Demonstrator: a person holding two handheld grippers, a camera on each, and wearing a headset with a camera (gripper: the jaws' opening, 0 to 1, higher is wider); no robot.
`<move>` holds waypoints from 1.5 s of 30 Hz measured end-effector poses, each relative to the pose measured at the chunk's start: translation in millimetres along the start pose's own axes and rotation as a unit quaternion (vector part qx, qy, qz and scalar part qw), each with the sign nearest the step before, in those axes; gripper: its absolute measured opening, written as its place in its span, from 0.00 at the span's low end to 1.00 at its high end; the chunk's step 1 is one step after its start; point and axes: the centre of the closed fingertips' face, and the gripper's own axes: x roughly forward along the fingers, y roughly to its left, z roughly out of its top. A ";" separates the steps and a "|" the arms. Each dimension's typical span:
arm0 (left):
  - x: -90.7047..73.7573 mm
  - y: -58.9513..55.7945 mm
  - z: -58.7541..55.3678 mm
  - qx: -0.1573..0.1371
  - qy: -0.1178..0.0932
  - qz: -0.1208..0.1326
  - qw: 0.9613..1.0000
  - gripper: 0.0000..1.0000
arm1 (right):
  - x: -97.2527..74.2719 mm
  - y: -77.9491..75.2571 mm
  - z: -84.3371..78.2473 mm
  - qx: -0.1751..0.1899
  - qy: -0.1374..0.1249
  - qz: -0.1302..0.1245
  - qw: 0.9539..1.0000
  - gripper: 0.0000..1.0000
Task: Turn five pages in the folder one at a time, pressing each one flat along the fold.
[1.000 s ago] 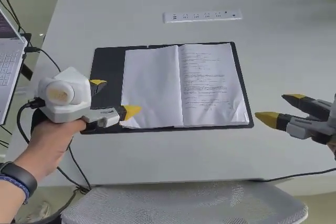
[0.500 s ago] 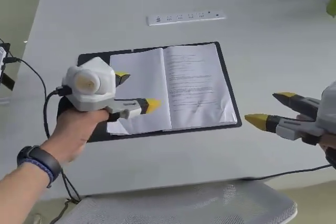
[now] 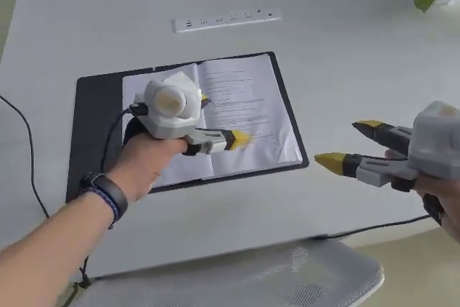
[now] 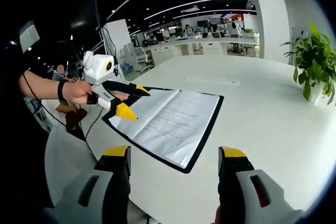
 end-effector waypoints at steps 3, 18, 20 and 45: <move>18.0 -11.2 -2.4 0.000 0.007 -0.010 1.000 0.66 | -1.4 -1.0 -1.1 0.002 -0.001 0.000 1.000 0.67; 82.2 -38.9 -23.3 -0.010 0.039 -0.023 0.999 0.65 | -8.3 -1.3 -7.4 0.015 -0.002 -0.002 1.000 0.65; 87.7 -39.7 -27.6 -0.009 0.046 -0.019 0.999 0.64 | -9.1 -1.2 -8.2 0.017 -0.002 -0.002 1.000 0.65; 111.8 -30.5 -48.8 0.049 0.073 0.006 0.996 0.53 | 4.2 -8.2 -12.3 0.024 0.013 0.012 1.000 0.62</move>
